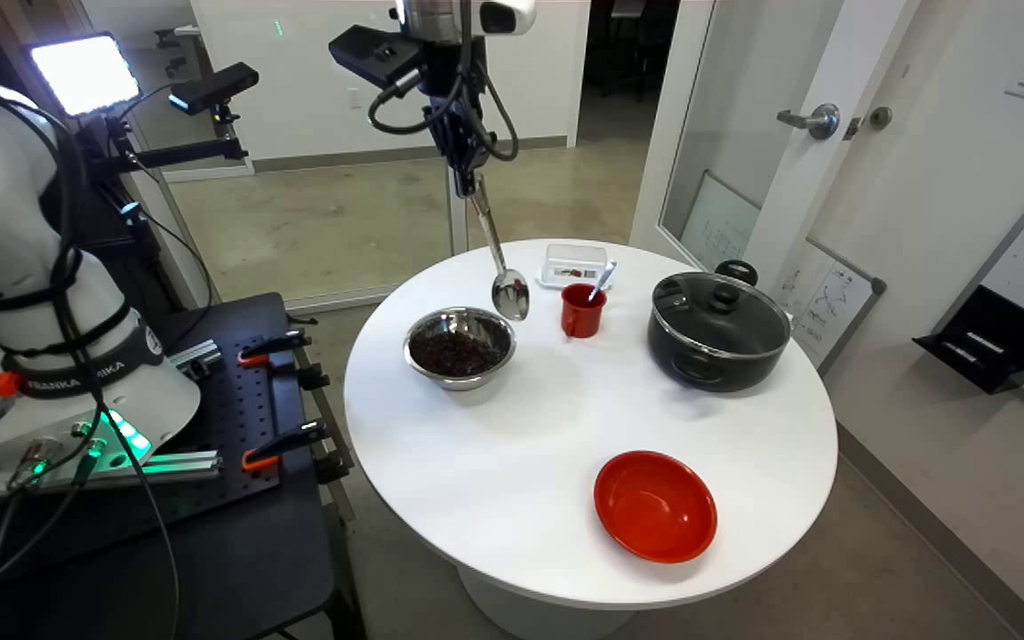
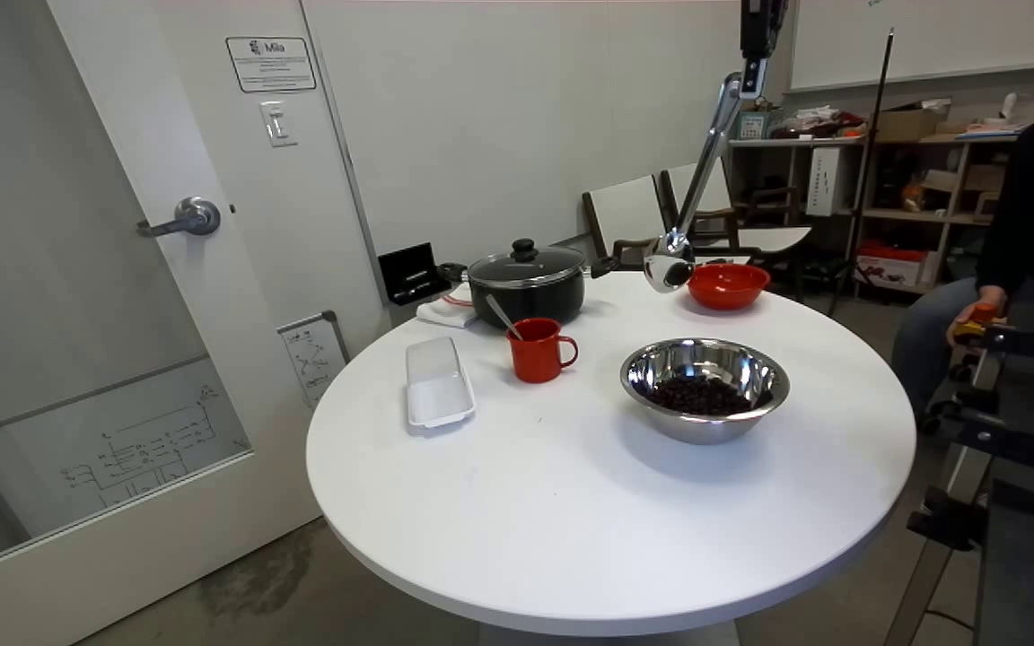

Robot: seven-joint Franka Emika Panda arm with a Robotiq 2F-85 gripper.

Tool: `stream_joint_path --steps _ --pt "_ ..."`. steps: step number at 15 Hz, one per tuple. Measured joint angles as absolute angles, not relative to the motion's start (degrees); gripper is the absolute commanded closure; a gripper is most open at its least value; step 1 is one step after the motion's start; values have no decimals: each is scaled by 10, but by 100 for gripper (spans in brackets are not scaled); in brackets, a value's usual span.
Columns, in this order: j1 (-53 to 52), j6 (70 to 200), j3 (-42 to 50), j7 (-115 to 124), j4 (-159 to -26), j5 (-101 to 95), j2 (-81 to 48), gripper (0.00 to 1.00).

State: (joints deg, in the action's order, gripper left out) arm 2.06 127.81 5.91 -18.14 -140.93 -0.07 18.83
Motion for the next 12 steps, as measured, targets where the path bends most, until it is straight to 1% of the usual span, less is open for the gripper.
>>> stream_joint_path --steps 6,9,12 --pt "13 1230 93 -294 -1378 95 70 99" --pt "20 1202 93 -320 -1346 119 10 99" --pt "29 1192 89 -321 -1323 119 -19 99"
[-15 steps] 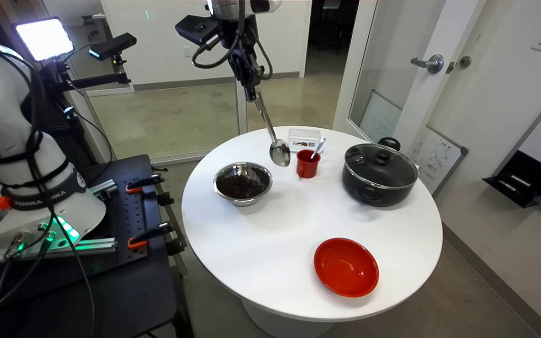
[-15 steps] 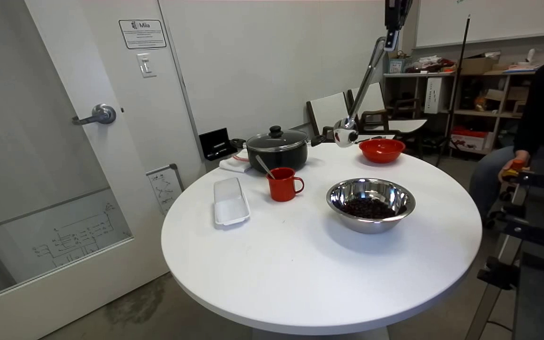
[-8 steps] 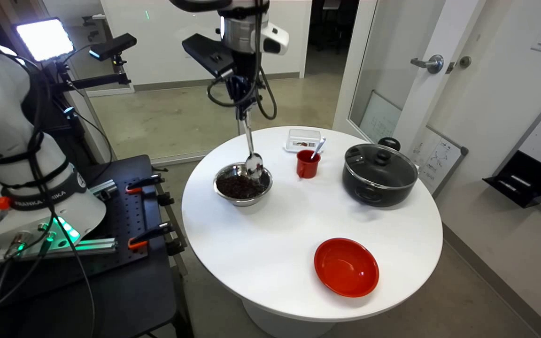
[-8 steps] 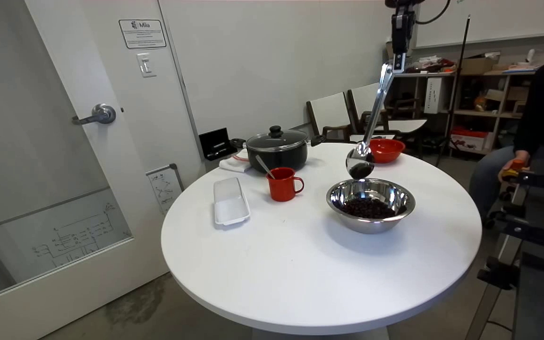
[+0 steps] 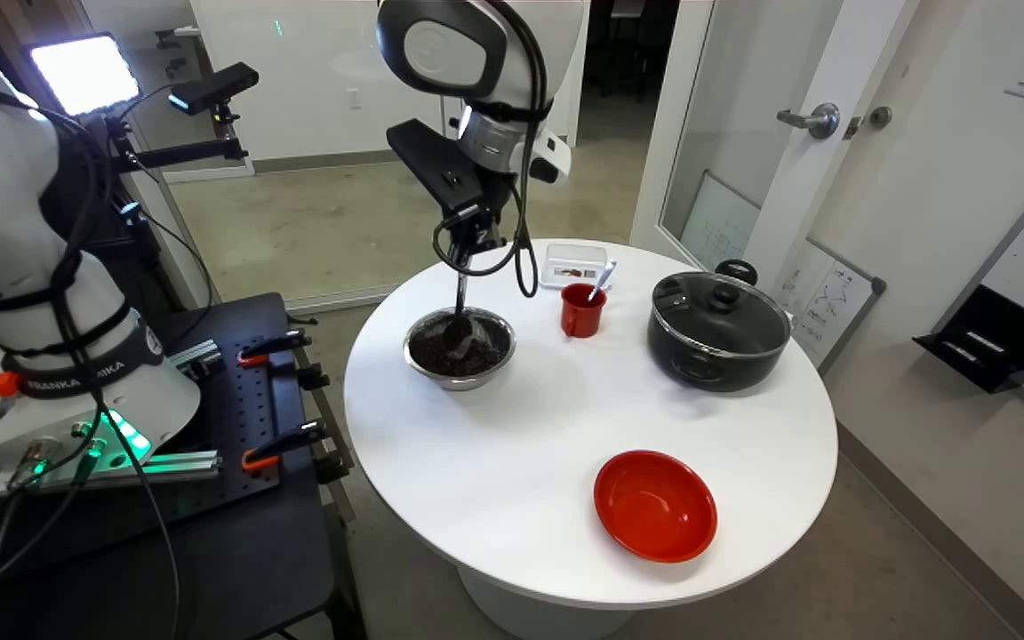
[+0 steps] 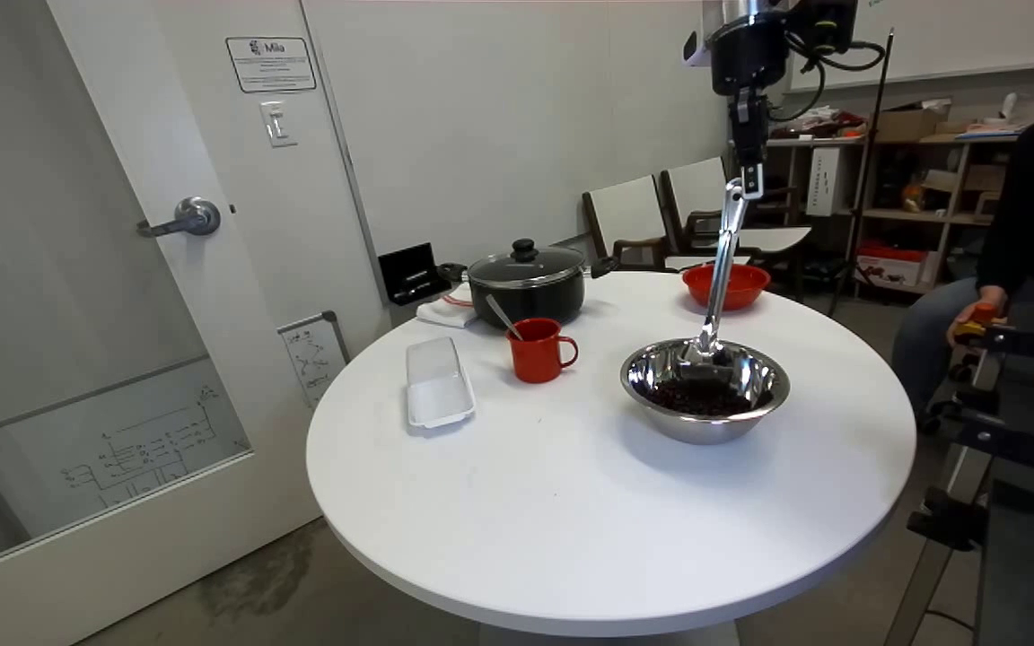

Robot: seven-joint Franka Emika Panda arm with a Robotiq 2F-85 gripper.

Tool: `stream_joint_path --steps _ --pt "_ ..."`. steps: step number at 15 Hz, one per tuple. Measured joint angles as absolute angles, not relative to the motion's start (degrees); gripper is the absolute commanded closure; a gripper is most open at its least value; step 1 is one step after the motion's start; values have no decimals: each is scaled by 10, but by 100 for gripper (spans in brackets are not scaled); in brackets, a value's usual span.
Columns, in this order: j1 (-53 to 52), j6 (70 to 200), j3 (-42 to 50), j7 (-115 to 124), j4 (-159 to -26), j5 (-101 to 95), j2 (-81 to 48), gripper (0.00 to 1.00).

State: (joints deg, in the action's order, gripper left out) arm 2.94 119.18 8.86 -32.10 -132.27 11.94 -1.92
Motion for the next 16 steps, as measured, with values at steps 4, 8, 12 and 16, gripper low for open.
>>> stream_joint_path --steps 4,8,12,16 --pt "39 1190 80 -320 -1309 119 -37 99" --pt "41 1191 72 -305 -1302 112 -48 99" --pt "41 1196 66 -275 -1301 89 -52 99" --pt "41 1212 62 -234 -1301 47 -52 99"
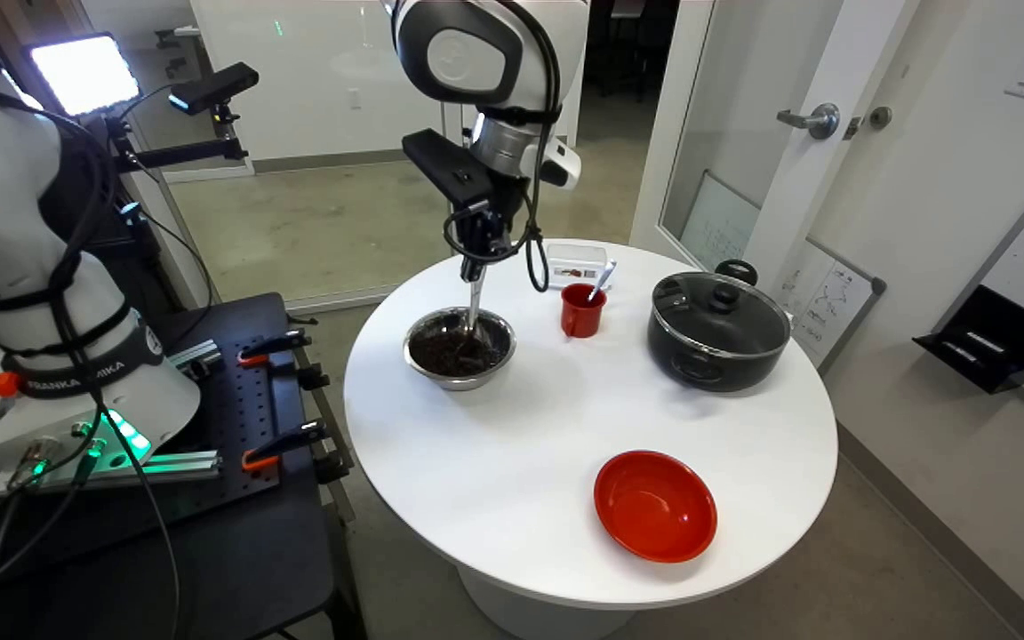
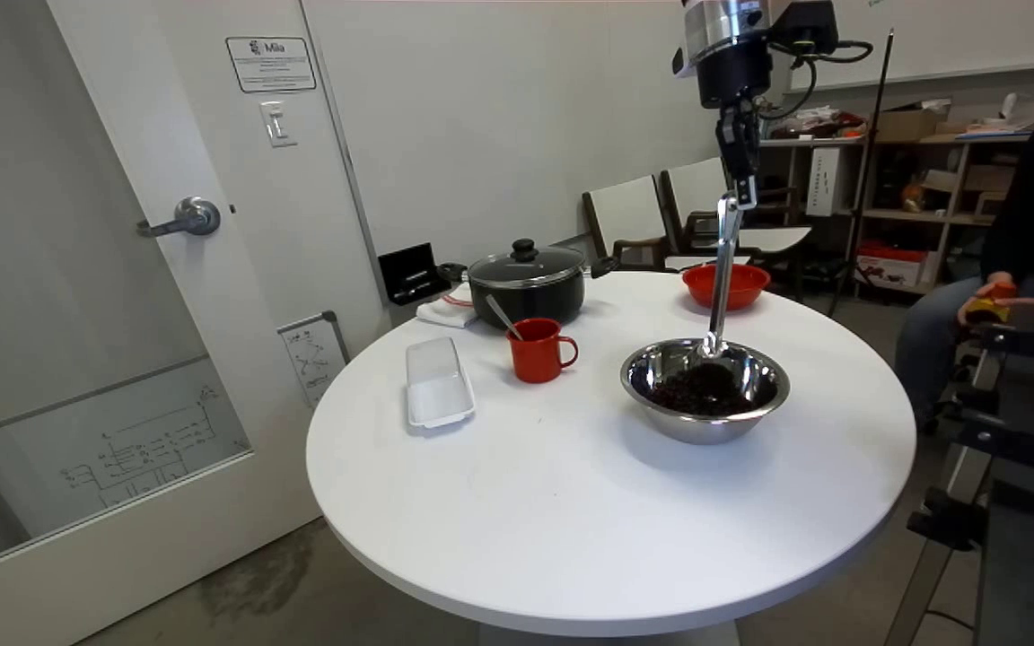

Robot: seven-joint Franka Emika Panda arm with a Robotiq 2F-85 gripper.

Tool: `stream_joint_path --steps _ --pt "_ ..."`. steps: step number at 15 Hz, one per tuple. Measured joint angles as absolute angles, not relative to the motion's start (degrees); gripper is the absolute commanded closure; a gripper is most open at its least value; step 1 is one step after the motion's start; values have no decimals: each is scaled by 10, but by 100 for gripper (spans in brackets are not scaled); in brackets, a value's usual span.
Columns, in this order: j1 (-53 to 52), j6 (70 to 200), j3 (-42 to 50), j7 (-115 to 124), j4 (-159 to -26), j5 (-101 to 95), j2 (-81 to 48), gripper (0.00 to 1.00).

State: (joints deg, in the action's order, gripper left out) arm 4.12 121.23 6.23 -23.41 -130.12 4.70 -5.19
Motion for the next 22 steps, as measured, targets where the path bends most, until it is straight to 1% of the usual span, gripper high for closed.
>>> stream_joint_path --steps 5,14,18,22 --pt "41 1212 51 -230 -1301 42 -52 99" --pt "43 1190 40 -297 -1290 101 -71 99" --pt "43 1166 39 -293 -1280 77 -79 99" --pt "41 1159 39 -250 -1273 9 -80 99"
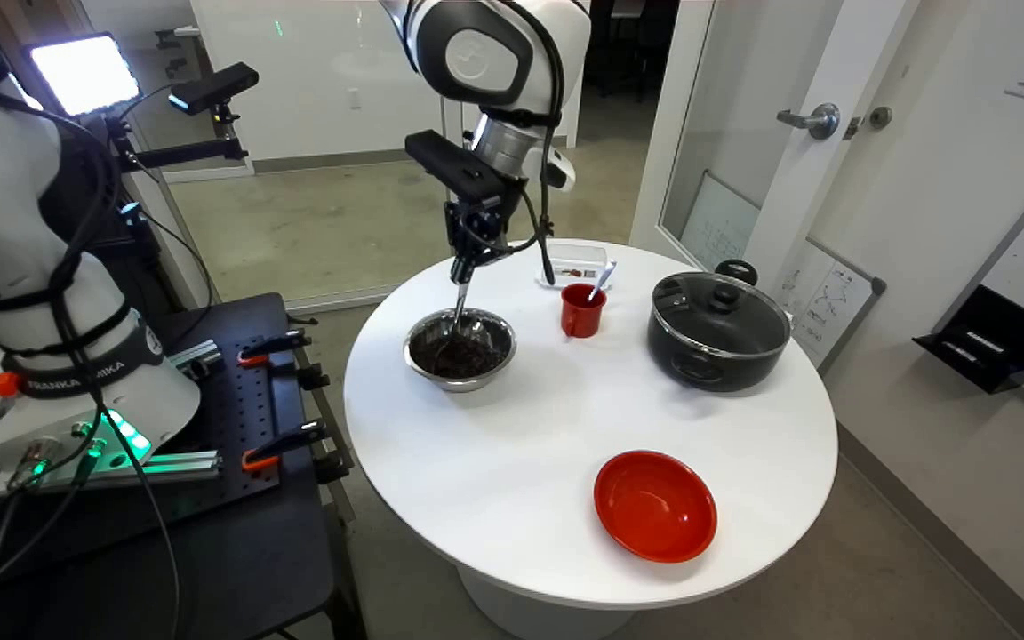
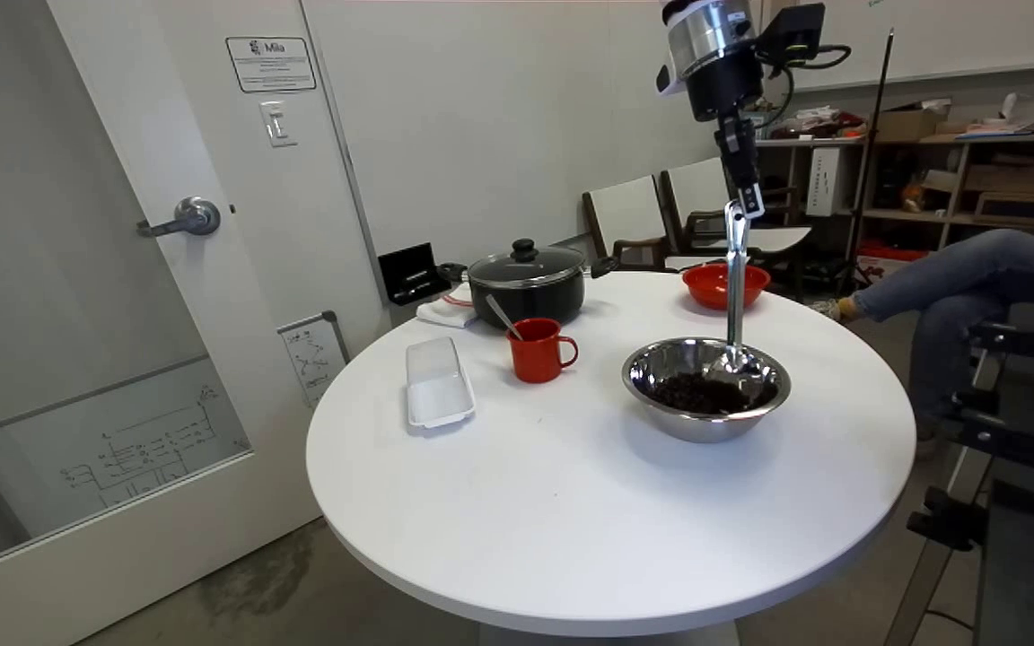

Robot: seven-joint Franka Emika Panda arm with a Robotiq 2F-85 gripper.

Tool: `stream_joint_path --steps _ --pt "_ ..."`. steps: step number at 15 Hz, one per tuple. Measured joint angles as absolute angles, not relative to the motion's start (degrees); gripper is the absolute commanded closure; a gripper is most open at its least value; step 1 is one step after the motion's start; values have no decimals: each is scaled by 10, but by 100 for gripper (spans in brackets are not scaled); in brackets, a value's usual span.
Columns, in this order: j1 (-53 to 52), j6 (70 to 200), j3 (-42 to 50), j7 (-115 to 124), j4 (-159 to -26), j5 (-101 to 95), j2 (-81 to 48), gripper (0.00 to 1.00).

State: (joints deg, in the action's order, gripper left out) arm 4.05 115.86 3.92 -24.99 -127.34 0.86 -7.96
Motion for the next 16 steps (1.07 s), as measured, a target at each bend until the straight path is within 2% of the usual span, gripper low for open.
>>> stream_joint_path --steps 8,16 --pt "29 1226 24 -203 -1275 -75 -75 99" --pt "38 1278 13 -345 -1284 30 -74 99"
